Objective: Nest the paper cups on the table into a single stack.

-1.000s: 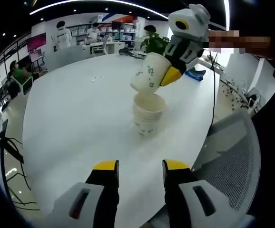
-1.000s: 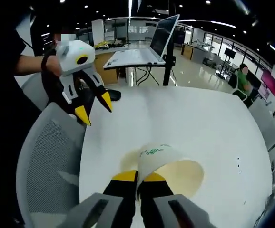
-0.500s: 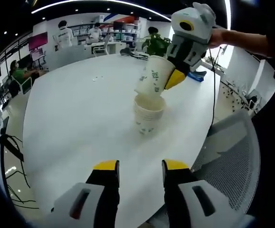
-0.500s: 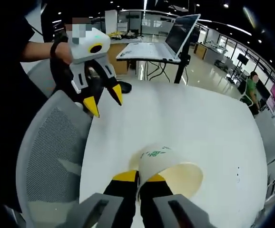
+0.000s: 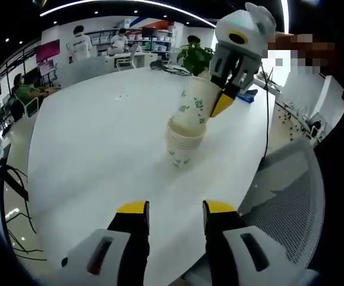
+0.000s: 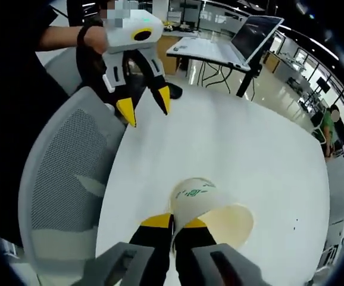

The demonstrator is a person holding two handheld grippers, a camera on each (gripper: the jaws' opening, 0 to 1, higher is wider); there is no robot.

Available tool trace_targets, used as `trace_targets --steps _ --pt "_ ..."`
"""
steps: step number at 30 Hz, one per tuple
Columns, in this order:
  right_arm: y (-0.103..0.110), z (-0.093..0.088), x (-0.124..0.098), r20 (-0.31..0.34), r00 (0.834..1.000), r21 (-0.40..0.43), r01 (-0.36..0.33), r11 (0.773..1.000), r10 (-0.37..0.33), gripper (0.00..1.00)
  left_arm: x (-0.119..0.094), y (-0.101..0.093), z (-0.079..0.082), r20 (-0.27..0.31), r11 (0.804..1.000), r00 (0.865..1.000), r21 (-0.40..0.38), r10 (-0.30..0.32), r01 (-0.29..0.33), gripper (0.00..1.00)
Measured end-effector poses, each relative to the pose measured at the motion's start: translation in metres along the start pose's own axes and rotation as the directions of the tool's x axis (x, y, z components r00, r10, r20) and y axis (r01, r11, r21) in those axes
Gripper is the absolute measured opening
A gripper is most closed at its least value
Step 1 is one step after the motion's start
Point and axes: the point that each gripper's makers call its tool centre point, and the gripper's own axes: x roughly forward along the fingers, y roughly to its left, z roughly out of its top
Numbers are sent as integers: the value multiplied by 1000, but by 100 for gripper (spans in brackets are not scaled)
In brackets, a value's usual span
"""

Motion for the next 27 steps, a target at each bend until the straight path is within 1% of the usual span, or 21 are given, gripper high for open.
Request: trace_targets --steps 4,8,13,21,27 --pt "-2 -2 5 -28 1000 -17 4 1000 -5 0 -2 -1 -1 5 1000 1000 -9 1 -1 34" --pt "-3 -4 8 -38 999 -22 -2 1000 1 0 -3 -1 -2 7 1000 1000 -12 2 -2 34" --pt "-5 -2 9 -36 999 -21 0 1000 -1 0 -3 -1 -3 7 1000 1000 -14 2 -2 34" --pt "-3 -4 11 -45 999 -25 -5 1000 4 0 -3 0 -4 6 1000 1000 -15 4 -4 34" --pt "-3 -3 12 -42 999 -25 -4 1000 3 2 -2 1 -5 2 1000 1000 -14 3 -3 34"
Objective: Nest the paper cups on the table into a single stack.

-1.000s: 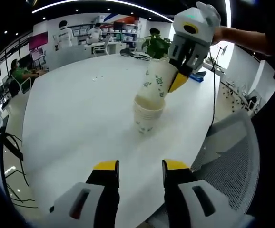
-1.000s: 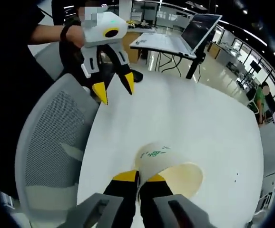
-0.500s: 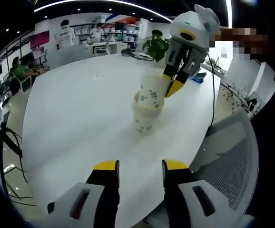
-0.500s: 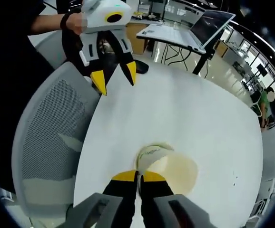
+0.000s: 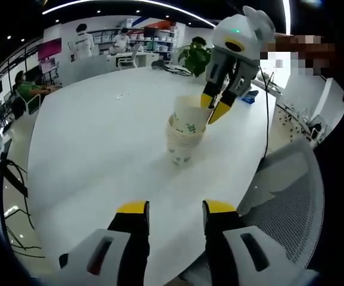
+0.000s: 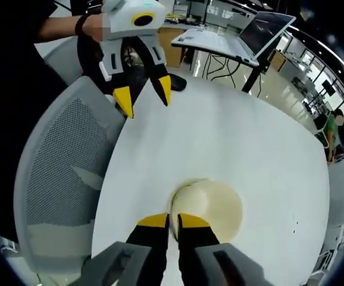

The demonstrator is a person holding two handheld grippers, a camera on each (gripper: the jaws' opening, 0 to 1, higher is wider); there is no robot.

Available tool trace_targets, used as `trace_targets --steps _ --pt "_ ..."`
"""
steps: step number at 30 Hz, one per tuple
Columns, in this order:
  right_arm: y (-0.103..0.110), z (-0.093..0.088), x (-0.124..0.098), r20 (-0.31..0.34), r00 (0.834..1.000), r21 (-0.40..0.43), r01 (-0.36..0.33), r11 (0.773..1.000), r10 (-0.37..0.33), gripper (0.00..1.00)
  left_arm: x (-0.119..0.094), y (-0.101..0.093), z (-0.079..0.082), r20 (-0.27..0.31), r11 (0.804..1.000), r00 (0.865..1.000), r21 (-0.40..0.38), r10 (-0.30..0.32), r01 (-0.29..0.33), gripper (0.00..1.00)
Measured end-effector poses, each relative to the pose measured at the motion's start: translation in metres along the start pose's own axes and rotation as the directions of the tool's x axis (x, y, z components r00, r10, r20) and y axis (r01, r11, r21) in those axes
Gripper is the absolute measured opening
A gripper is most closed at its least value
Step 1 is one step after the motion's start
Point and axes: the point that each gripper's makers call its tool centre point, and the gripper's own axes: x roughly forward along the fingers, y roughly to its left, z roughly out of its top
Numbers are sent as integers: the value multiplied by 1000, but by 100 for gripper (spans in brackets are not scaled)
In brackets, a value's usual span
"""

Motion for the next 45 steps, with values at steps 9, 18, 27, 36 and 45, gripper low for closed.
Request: trace_targets --steps 9,18,27,36,45 --pt "6 2 0 2 1000 -1 -1 1000 1 4 2 0 1 -5 1000 1000 4 -5 5 34" --pt "2 -1 -3 62 998 80 5 997 -10 10 7 -1 6 -11 1000 1000 20 -15 15 35" --pt "-1 -2 -13 142 988 194 24 981 -52 19 17 -2 15 -19 998 999 51 -31 31 36" --pt "-6 -15 -14 184 976 266 67 962 -119 39 31 -4 26 -20 993 998 101 -62 63 40" --pt "-18 -36 3 139 977 317 110 942 -161 56 62 -1 39 -65 980 995 178 -78 89 46"
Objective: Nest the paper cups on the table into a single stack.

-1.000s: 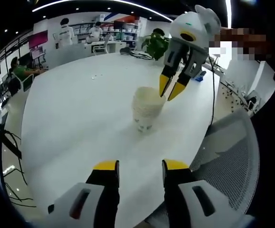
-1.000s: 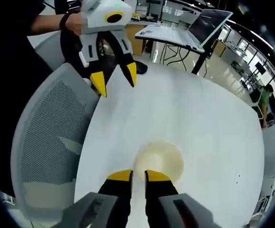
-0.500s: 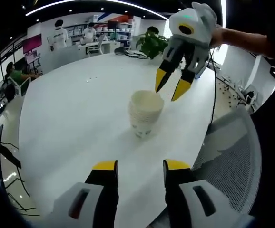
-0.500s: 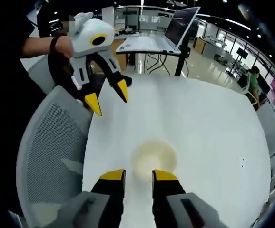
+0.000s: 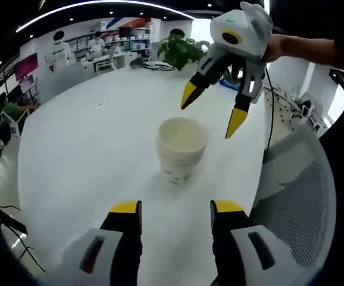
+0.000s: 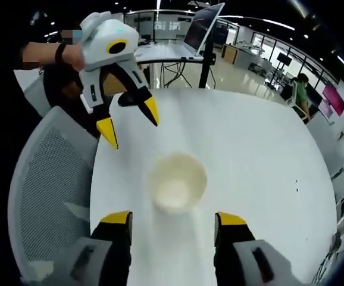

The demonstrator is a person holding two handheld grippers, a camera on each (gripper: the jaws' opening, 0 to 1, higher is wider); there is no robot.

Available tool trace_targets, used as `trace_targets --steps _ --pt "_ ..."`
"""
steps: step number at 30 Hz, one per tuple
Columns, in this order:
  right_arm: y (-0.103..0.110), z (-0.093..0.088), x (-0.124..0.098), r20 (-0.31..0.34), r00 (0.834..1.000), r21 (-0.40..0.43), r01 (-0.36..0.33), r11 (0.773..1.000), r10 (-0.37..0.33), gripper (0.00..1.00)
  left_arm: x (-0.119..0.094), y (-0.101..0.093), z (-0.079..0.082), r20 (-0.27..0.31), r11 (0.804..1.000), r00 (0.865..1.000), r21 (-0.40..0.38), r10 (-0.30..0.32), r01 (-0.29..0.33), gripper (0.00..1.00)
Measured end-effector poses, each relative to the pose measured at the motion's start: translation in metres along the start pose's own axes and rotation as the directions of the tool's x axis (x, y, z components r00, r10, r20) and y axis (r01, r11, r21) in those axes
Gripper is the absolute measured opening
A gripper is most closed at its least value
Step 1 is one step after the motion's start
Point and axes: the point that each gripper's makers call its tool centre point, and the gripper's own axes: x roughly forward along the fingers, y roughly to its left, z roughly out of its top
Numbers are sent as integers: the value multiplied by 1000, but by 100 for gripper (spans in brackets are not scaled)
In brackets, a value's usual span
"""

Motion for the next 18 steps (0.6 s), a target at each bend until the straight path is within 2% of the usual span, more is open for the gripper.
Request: trace_targets --steps 3,7,11,18 --pt "3 -1 12 4 1000 -2 1 1000 -1 57 16 -3 8 -13 1000 1000 23 -16 16 49" --pt "3 -4 24 -12 1000 -1 -7 1000 7 57 36 1 8 -50 996 998 75 -38 41 53" --pt "1 -8 32 -37 999 -28 -2 1000 1 58 42 -10 17 -64 992 997 108 -53 59 53" --pt "-4 1 42 -23 1000 -26 10 1000 -10 56 57 -1 20 -54 990 996 116 -75 81 53"
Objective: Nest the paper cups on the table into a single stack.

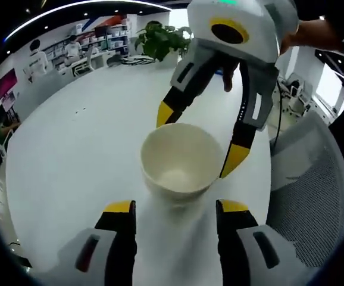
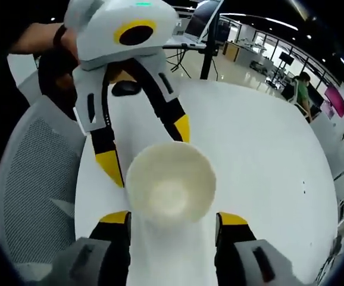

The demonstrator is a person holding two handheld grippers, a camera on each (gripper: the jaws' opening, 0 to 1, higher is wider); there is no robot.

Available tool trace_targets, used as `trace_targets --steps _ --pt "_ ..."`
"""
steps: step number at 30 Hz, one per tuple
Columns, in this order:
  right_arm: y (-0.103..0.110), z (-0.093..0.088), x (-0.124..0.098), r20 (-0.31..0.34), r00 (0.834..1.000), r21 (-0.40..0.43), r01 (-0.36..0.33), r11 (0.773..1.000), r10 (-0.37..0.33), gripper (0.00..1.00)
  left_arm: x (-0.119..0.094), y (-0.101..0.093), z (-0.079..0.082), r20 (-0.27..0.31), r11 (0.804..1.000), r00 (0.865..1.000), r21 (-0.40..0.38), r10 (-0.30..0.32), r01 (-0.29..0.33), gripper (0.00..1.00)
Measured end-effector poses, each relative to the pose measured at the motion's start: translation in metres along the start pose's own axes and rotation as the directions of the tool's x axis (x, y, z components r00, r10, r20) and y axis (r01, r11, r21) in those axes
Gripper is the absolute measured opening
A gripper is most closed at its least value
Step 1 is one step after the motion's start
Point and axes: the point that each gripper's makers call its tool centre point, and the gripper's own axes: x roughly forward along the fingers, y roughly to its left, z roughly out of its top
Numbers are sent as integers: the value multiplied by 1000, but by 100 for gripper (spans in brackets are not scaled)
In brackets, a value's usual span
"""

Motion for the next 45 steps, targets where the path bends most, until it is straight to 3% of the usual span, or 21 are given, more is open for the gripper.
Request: trace_targets --steps 10,20,27,40,45 --pt "3 17 12 20 1000 -37 -13 999 14 50 9 -3 4 2 999 1000 12 -30 30 39" --pt "1 16 11 5 1000 -37 -25 999 25 48 11 -1 4 3 999 999 11 -38 38 38" --pt "-10 20 11 2 1000 -49 -19 999 19 48 14 13 8 -2 999 999 25 -38 39 37" --pt "-55 27 11 24 1000 -18 19 1000 -19 47 22 54 28 -2 997 999 60 -41 41 37" --pt "-83 30 13 37 998 22 42 999 -43 47 25 69 39 -8 997 1000 78 -29 29 36"
